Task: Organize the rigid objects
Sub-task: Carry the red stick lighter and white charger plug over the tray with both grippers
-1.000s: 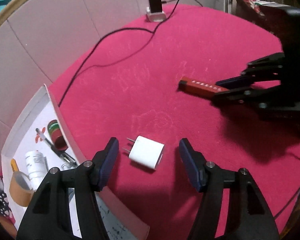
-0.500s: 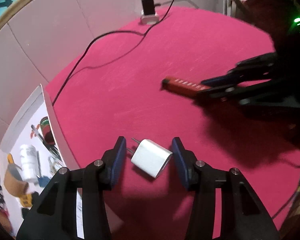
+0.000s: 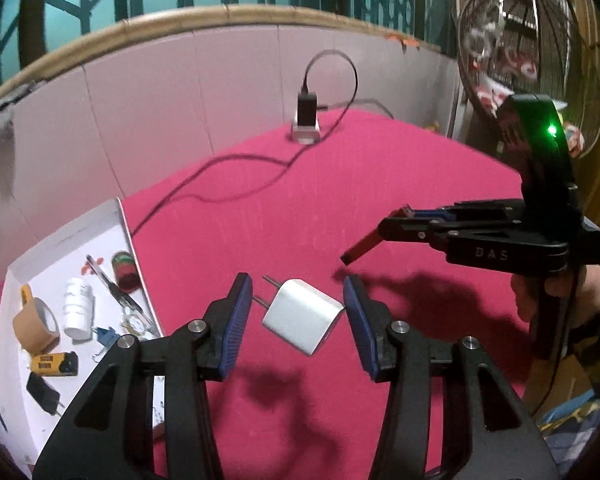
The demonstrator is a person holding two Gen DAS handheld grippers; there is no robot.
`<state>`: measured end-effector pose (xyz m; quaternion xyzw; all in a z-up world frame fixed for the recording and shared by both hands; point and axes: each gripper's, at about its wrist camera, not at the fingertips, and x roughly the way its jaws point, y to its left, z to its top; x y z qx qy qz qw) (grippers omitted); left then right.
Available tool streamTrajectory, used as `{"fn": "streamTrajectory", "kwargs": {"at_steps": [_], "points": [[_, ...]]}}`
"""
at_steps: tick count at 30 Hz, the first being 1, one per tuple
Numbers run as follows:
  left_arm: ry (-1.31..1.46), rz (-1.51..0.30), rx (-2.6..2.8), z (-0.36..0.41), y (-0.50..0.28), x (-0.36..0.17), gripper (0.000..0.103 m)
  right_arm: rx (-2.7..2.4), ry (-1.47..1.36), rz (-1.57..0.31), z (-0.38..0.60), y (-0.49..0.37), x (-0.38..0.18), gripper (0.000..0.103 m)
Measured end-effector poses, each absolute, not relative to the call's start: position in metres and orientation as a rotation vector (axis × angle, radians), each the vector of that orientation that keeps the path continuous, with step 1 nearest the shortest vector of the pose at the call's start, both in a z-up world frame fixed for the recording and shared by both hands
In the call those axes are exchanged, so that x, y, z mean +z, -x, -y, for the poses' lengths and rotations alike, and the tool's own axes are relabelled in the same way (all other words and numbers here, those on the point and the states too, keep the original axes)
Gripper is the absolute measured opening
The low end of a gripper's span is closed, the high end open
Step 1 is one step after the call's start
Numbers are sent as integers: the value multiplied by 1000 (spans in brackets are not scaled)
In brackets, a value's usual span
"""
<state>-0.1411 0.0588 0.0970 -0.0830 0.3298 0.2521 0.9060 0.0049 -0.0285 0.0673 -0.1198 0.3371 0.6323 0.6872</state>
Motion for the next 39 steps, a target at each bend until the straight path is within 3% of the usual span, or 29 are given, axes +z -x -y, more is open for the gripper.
{"fn": "streamTrajectory", "kwargs": {"at_steps": [14, 39], "points": [[204, -537, 606, -62, 183, 137, 47, 1489, 257, -557, 42, 36, 131, 15], [323, -415, 754, -92, 262, 140, 47, 1647, 412, -438, 8, 124, 157, 15]]}}
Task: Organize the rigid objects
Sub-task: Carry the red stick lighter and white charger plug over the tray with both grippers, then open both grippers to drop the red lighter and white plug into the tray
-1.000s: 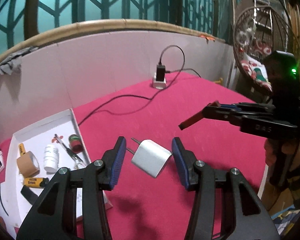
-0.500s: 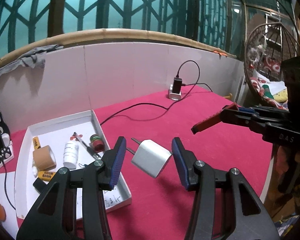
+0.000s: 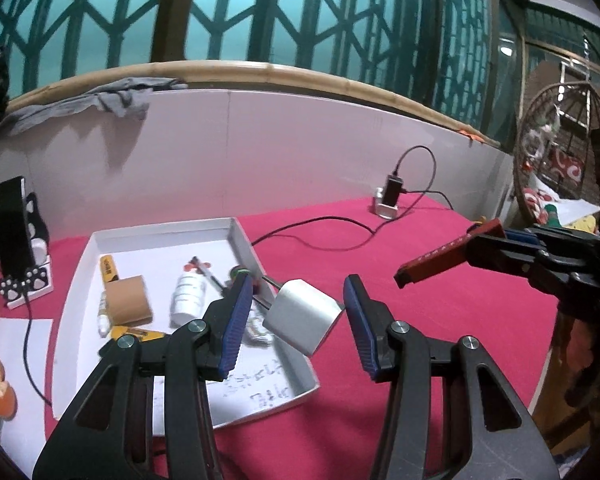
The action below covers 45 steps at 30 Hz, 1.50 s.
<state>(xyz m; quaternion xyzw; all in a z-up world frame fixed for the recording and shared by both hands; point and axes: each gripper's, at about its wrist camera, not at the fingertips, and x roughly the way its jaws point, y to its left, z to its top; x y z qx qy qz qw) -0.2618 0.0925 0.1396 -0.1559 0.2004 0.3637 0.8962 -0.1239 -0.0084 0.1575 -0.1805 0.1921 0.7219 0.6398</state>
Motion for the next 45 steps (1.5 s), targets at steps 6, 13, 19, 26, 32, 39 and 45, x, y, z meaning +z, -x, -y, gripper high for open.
{"fn": "streamTrajectory", "kwargs": {"at_steps": [6, 13, 19, 26, 32, 39, 45], "points": [[360, -393, 790, -102, 282, 136, 47, 1693, 464, -419, -4, 148, 157, 15], [391, -377, 865, -120, 307, 130, 47, 1739, 504, -427, -24, 170, 153, 16], [435, -338, 1016, -151, 351, 129, 47, 1762, 552, -444, -44, 185, 146, 16], [472, -361, 1091, -185, 367, 120, 47, 1788, 641, -500, -75, 204, 132, 15], [493, -420, 1054, -206, 344, 105, 47, 1822, 721, -611, -101, 218, 108, 16], [496, -472, 1047, -232, 321, 96, 47, 1837, 788, -718, -142, 224, 89, 16], [531, -517, 1119, -249, 322, 91, 48, 1795, 785, -746, -176, 220, 79, 16]]}}
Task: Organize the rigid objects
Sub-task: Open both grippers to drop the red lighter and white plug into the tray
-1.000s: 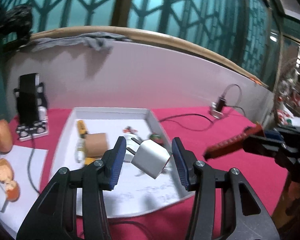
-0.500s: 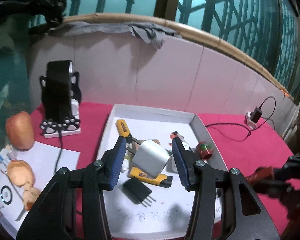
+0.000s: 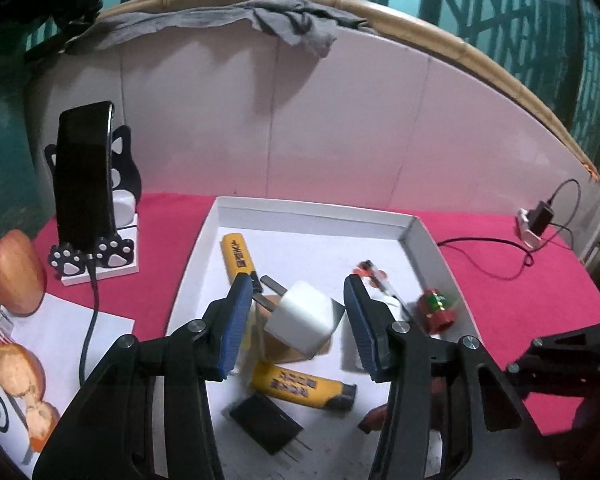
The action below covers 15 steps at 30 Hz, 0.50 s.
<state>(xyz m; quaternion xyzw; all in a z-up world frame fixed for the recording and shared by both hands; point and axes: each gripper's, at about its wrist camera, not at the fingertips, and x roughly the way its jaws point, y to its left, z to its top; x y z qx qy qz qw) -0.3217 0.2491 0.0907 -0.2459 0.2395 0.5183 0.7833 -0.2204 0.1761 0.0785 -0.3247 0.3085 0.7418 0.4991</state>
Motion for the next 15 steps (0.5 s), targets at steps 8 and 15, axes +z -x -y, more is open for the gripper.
{"fn": "streamTrajectory", "kwargs": {"at_steps": [8, 15], "points": [[560, -496, 1188, -258, 330, 90, 75, 1711, 642, -818, -206, 197, 68, 66], [559, -444, 1243, -250, 338, 97, 103, 1658, 581, -780, -190, 187, 68, 89]]}}
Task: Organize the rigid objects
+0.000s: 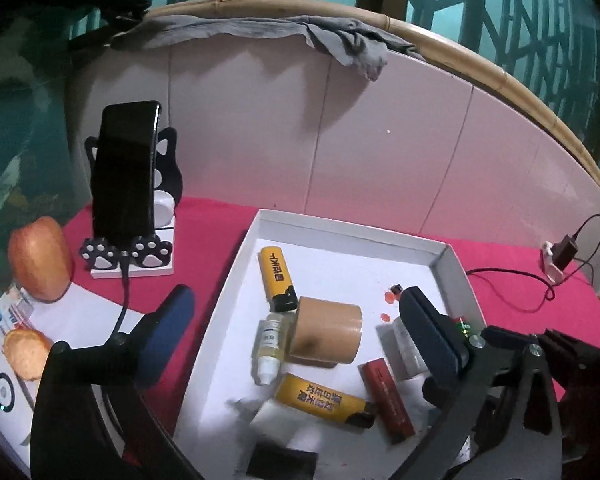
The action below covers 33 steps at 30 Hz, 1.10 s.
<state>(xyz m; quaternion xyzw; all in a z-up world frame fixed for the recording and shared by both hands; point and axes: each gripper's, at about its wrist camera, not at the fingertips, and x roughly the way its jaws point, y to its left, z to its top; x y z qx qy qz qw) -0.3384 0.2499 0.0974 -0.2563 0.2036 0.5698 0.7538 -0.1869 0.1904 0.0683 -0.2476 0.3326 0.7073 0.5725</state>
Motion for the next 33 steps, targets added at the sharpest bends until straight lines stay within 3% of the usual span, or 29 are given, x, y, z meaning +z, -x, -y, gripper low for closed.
{"fn": "streamTrajectory", "kwargs": {"at_steps": [4, 20, 25, 31, 33], "points": [[556, -423, 1257, -241, 340, 103, 103, 1654, 560, -747, -180, 185, 72, 96], [339, -389, 1417, -155, 332, 148, 103, 1484, 448, -294, -89, 183, 118, 96], [332, -312, 1424, -119, 334, 164, 103, 1382, 364, -224, -57, 171, 138, 96], [316, -402, 1384, -90, 316, 166, 103, 1379, 189, -267, -16, 141, 162, 96], [319, -417, 1386, -80, 312, 165, 103, 1391, 156, -295, -5, 132, 166, 103]]}}
